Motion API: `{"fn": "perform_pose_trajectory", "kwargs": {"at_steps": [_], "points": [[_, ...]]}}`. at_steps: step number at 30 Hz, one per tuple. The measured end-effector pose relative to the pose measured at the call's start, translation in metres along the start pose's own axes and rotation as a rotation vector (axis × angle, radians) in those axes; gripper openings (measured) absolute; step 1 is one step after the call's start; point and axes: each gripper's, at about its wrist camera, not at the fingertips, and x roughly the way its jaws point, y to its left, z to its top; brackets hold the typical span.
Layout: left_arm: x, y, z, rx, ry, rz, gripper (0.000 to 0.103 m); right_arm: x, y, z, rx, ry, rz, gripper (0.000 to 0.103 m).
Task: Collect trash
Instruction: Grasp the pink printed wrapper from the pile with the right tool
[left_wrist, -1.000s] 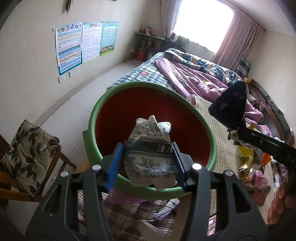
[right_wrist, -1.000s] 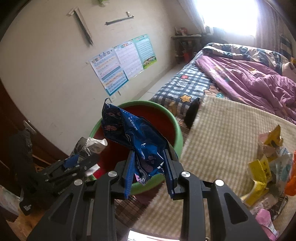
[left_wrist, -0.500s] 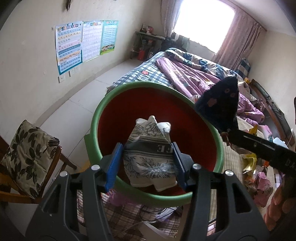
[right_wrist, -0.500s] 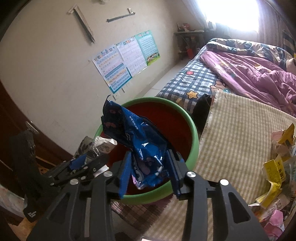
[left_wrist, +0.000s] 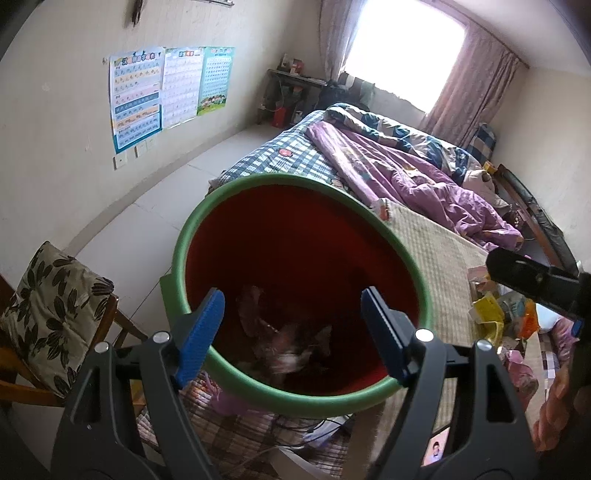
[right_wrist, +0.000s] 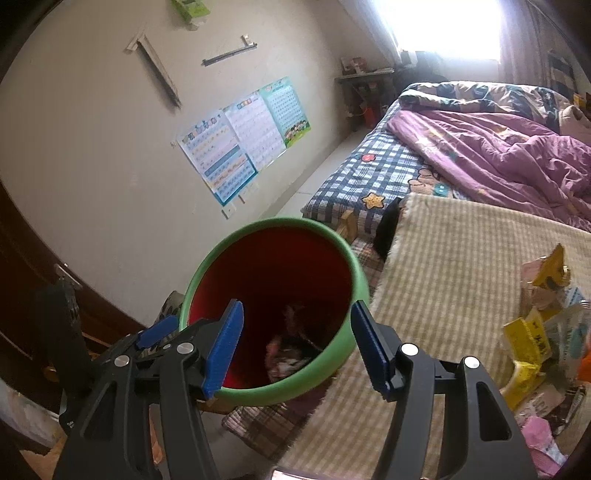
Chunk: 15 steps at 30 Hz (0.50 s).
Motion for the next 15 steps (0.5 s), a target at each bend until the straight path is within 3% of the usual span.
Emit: {"fn": "perform_pose_trajectory", "kwargs": {"at_steps": [8,15], "points": [[-0.003,-0.016,-0.004,0.005,0.003,-0.021,0.074,-0.03,-0.024,-0.002,0.012,-0.034,-0.038,0.059],[0.0,-0.047,-0.015,0.016,0.032,-0.035,0.074,-0.063,-0.073,-0.017,0.044,-0.034,-0.099,0.059]]}}
